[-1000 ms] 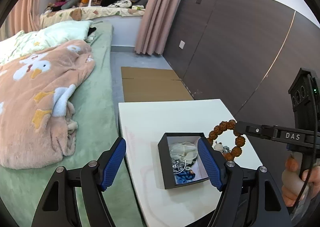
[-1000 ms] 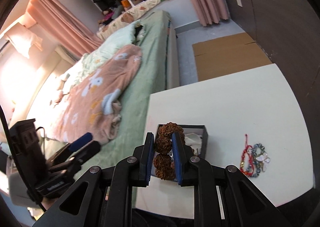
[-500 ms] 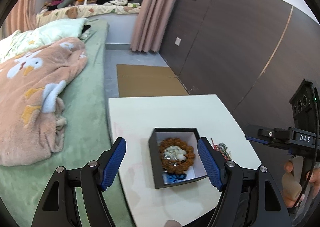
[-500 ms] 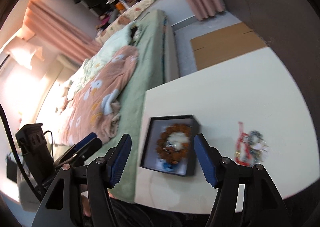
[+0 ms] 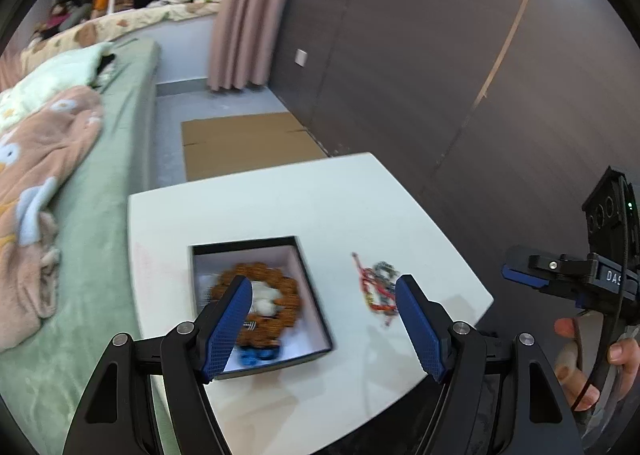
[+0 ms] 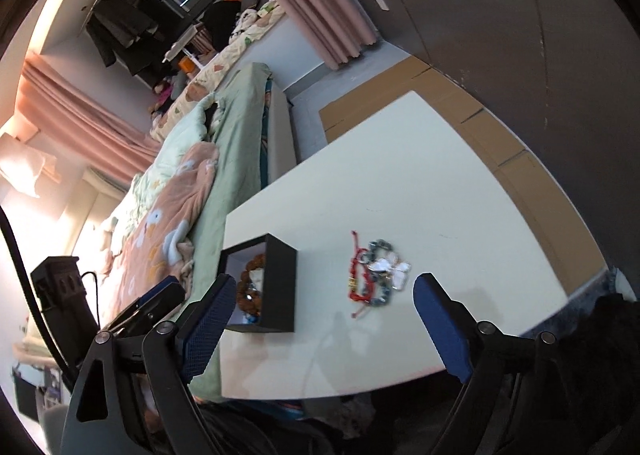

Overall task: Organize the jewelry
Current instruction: 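Reach the left gripper to the red string bracelet and grasp it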

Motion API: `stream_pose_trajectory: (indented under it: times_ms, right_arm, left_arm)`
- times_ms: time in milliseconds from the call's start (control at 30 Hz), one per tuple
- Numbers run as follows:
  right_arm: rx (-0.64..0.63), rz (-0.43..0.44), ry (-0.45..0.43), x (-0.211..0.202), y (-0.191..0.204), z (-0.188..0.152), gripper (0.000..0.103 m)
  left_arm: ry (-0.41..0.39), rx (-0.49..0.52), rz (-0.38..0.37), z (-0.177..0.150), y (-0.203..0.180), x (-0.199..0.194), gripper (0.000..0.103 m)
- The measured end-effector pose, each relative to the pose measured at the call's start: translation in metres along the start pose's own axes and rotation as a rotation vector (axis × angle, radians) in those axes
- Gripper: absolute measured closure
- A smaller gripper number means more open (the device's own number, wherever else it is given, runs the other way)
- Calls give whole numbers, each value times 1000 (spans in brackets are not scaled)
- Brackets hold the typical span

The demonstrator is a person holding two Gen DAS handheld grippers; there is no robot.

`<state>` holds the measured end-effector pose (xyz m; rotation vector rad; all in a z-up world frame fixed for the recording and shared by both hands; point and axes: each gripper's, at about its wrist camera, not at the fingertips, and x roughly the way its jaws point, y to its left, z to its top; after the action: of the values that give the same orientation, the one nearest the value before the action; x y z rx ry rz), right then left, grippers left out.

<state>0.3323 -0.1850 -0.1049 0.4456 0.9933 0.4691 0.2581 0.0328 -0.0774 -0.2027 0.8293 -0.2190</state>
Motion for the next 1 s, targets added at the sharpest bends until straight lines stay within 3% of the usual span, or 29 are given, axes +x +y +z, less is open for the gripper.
stream_pose_trajectory:
  times_ms: [200, 467, 600, 867, 1000]
  right_arm:
    - [85, -21, -19, -1, -38, -8, 13]
    - [135, -22, -39, -7, -75, -15, 13]
    - [155, -18, -39, -6, -90, -17, 13]
    - [194, -7, -20, 3, -117, -24, 13]
    - [207, 1, -12, 7, -127, -23, 13]
  left_arm:
    - [45, 85, -18, -4, -35, 21, 28]
    - [128, 175, -34, -13, -62, 53, 49]
    - [163, 208, -42, -18, -73, 70, 51]
    - [238, 302, -24, -29, -92, 111, 66]
    - [261, 326, -11, -30, -90, 123, 66]
